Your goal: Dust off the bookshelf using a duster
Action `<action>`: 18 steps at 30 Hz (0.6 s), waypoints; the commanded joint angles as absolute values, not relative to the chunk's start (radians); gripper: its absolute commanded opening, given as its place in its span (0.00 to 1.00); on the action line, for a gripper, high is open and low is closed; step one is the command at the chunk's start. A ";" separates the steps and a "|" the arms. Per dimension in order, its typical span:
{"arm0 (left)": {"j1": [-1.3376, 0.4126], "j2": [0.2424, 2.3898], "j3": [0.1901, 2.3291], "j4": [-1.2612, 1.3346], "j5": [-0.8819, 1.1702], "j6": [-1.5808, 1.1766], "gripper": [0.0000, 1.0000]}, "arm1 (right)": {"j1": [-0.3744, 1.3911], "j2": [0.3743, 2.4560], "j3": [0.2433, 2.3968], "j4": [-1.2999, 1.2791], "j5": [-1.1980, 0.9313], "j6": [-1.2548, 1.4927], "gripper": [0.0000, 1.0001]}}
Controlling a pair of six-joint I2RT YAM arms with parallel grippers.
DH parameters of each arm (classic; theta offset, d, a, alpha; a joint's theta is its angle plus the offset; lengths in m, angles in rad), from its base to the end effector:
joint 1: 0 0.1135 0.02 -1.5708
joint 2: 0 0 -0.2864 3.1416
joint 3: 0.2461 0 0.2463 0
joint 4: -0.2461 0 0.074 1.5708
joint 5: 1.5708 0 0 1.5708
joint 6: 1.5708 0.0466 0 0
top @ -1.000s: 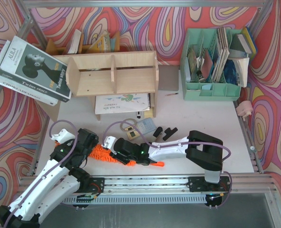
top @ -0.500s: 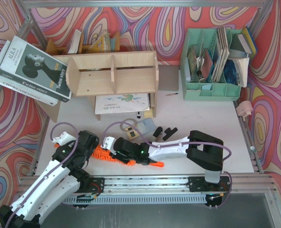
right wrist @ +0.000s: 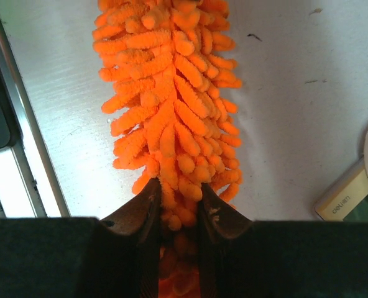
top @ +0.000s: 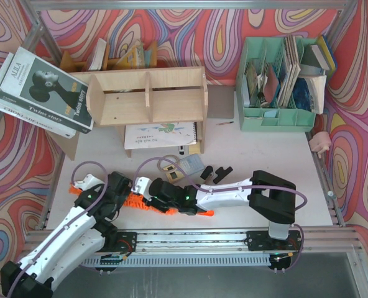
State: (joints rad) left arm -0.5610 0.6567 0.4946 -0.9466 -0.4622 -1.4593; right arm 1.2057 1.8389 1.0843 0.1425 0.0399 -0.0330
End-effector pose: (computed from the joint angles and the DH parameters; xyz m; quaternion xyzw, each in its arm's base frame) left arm 0.0874 -0.0304 0.2054 -0.4587 0.8308 -0.0702 0.3074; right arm 0.1480 0.3820 0.2005 -0.5075 0.7277 0.2404 0.3939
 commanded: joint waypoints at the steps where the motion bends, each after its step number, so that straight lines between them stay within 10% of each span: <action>1: -0.554 0.640 0.449 -0.933 -0.459 -1.492 0.76 | 1.213 1.745 1.071 0.230 0.045 -0.028 0.00; 18: -0.553 0.600 0.394 -0.884 -0.473 -1.523 0.48 | 1.216 1.741 1.052 0.272 0.014 0.002 0.00</action>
